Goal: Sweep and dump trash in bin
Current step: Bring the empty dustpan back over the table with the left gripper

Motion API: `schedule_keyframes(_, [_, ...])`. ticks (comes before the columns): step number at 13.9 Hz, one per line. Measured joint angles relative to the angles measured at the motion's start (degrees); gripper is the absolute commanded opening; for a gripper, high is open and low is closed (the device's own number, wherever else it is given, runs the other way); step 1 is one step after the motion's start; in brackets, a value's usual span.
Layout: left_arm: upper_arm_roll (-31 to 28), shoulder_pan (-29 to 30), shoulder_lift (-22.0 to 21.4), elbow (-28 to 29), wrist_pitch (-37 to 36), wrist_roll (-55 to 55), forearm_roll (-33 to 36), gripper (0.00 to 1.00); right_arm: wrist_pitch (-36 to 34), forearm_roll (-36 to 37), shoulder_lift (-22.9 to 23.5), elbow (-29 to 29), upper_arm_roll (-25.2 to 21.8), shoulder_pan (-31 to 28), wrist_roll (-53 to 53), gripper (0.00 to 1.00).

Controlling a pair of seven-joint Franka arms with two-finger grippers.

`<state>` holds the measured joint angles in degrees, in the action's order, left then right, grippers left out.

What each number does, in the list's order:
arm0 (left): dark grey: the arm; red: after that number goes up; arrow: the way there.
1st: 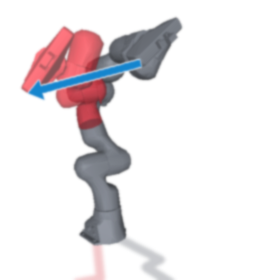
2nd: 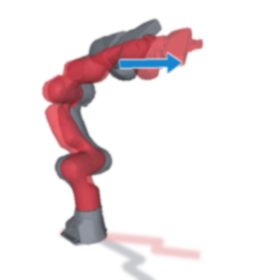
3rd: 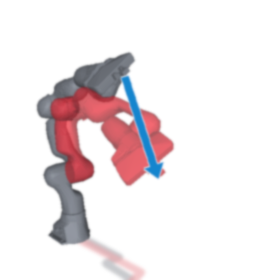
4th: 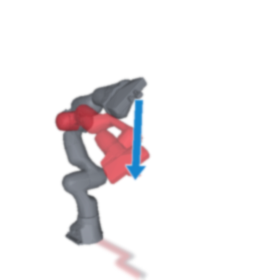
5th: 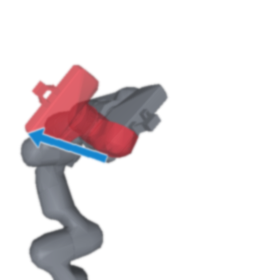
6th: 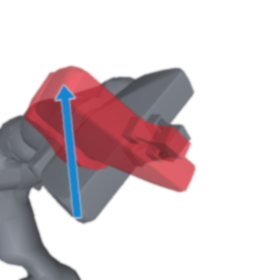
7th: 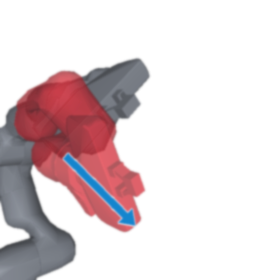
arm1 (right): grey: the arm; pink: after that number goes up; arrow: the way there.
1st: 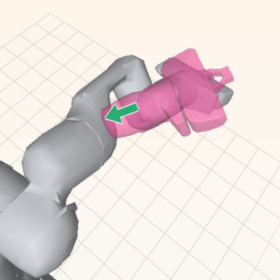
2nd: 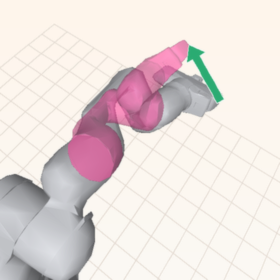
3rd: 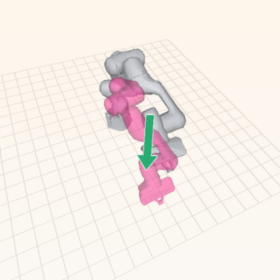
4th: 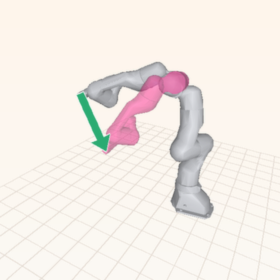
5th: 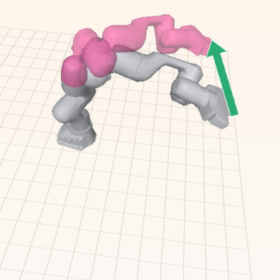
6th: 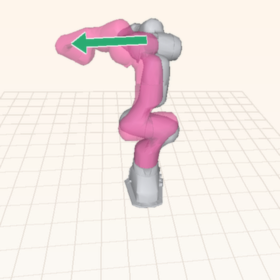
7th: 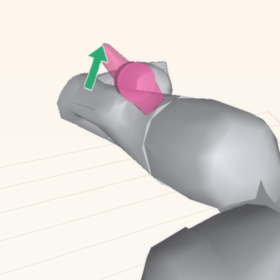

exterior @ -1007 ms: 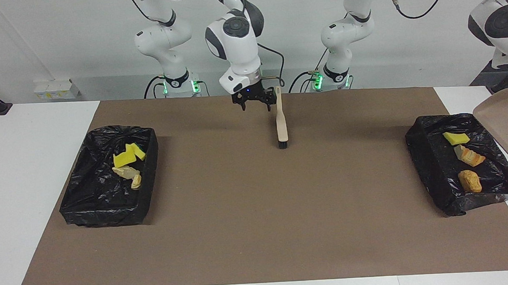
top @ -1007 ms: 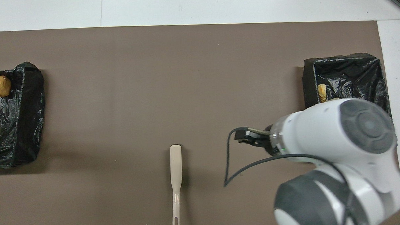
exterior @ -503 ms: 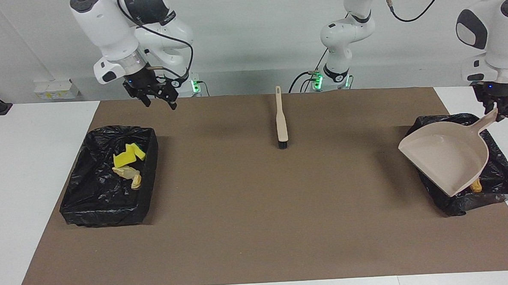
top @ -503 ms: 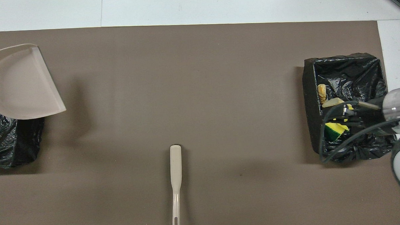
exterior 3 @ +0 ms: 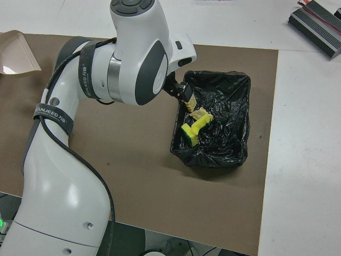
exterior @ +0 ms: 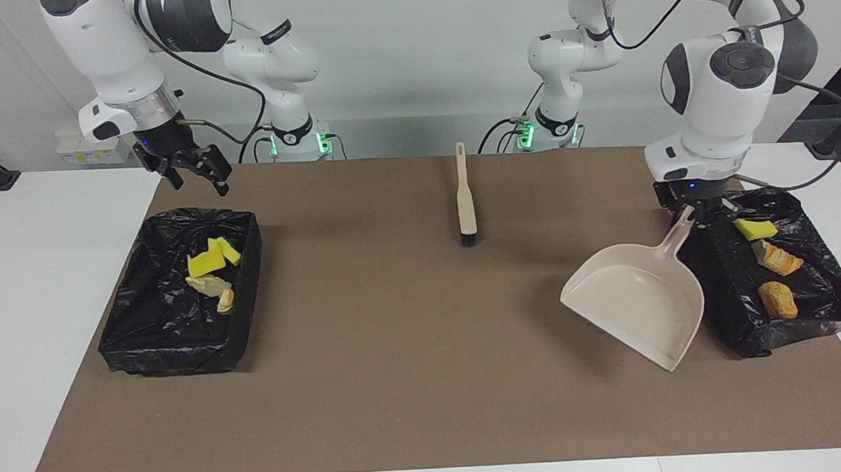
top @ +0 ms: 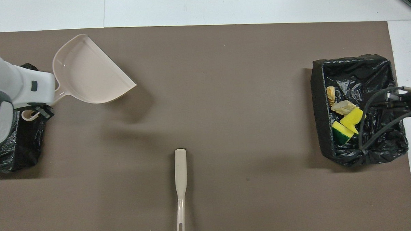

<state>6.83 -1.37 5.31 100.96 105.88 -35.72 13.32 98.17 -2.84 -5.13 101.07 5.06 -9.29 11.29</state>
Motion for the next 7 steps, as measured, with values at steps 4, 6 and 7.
schedule_keyframes(4, [0.07,-8.04,4.52,0.70,3.62,22.15,-6.91,0.00,-8.74,4.31,6.74,-12.98,0.82,0.35,0.00,1.00])
schedule_keyframes(6, [0.12,-12.39,7.44,0.72,6.37,33.43,-10.88,0.00,-12.12,5.53,8.44,-17.28,1.21,1.93,0.00,1.00])
schedule_keyframes(7, [0.13,-14.28,8.57,0.71,7.41,38.08,-12.62,0.00,-13.36,6.32,8.74,-18.56,1.27,3.00,0.00,1.00])
